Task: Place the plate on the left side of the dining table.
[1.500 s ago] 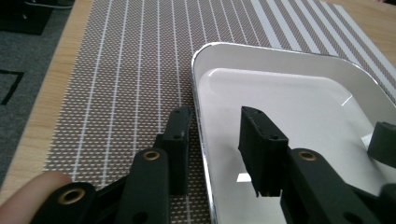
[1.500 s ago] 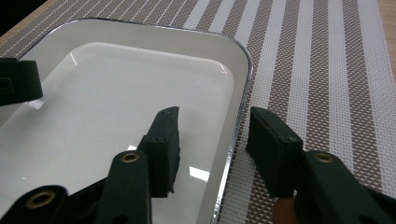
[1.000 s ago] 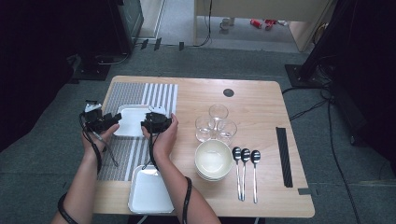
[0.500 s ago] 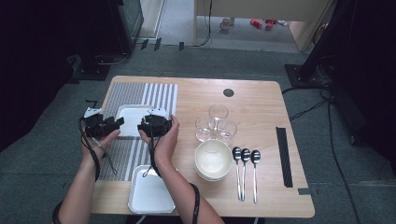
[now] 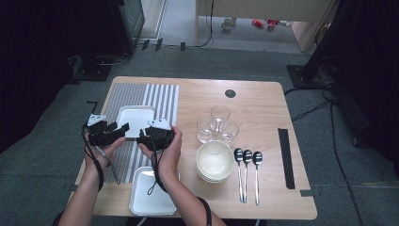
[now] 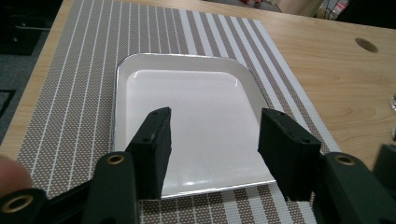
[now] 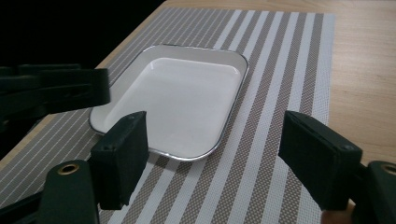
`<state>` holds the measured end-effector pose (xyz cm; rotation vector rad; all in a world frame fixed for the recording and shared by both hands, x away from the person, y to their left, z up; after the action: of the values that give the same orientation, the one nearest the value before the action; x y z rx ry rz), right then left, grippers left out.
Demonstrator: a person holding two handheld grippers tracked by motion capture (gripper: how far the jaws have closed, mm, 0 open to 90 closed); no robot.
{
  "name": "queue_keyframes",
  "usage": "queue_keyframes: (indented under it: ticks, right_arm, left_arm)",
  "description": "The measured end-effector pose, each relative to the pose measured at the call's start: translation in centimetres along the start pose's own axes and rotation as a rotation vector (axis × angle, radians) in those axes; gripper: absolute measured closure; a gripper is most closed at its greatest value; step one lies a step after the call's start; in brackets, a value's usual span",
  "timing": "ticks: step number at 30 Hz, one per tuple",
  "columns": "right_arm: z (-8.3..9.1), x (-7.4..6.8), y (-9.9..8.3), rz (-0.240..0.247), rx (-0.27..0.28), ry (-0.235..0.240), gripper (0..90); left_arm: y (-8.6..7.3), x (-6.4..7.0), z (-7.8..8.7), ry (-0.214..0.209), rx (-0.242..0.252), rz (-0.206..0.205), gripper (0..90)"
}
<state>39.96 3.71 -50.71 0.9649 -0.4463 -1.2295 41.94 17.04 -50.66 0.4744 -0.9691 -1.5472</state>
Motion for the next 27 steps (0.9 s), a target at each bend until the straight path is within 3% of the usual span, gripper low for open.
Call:
queue_keyframes:
  ticks: [14, 20, 27]
  right_arm:
    - [4.3, -1.5, -2.4, 0.077, -0.004, 0.016, 25.2]
    - [6.0, -1.8, -2.5, 0.054, 0.030, 0.028, 25.4]
    - [7.6, -1.9, -3.2, 0.073, 0.032, 0.033, 25.4]
  left_arm:
    - [-0.3, 1.5, 0.3, 0.000, -0.027, -0.024, 29.8]
    - [-0.5, 2.4, 0.5, -0.001, -0.038, -0.044, 25.7]
    - [-0.6, 3.8, 0.7, -0.009, -0.042, -0.075, 23.5]
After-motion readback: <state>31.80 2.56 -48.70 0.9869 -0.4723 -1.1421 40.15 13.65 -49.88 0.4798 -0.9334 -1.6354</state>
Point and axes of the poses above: each handheld gripper's, and its own axes: z roughly backward along the jaws, y roughly out of its top, x roughly to its right, the point moved 9 cm from there along -z, roughly forward along the jaws, and after that the axes turned 1 degree about -x, right-handed, at the moved point
